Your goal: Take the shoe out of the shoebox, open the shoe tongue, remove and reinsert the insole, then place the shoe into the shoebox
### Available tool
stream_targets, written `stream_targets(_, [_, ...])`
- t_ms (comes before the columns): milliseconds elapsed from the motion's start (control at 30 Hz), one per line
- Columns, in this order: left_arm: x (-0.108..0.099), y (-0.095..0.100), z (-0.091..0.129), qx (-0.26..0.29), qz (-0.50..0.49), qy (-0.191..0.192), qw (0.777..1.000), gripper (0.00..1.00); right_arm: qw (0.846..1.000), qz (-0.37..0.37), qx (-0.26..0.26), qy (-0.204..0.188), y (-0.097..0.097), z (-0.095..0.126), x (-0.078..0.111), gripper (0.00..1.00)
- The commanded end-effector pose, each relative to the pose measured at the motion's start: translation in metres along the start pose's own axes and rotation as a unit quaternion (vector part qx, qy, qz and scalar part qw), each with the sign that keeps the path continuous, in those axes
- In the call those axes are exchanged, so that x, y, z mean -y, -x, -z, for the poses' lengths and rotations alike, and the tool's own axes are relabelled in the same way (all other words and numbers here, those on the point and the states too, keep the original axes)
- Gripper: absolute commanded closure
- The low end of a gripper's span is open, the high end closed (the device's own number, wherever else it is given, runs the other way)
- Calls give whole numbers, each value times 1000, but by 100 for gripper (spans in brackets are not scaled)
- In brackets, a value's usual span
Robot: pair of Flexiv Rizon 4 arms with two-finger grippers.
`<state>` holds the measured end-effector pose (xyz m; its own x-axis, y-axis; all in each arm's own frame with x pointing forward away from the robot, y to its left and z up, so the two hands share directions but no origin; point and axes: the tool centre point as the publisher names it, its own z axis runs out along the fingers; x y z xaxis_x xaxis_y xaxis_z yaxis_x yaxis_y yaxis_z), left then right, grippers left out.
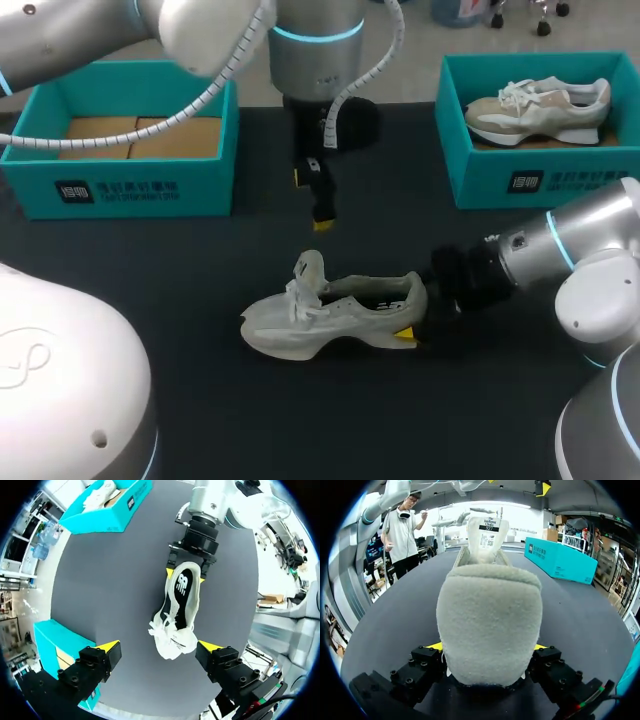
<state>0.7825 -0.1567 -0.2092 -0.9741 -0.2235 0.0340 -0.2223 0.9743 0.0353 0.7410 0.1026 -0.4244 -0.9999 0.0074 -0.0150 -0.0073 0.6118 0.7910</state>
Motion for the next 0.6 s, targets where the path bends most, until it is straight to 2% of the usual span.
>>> stream_targets(33, [6,6,-2,-13,-62,4,998,0,1000,0,1,-2,0,0,0,100])
stream_targets(167, [12,3,-6,-14,-91,10,996,0,1000,0,1,-2,0,0,0,100])
stream_targets(367, [20,-1,-9,6,-44,25,999,0,1000,0,1,-2,0,0,0,100])
stream_targets(433, [23,-3,-12,2,-32,17,999,100,1000,0,1,-2,0,0,0,100])
stream_targets(600, [31,-9,-20,-4,-14,-1,1000,100,1000,0,1,-2,0,0,0,100])
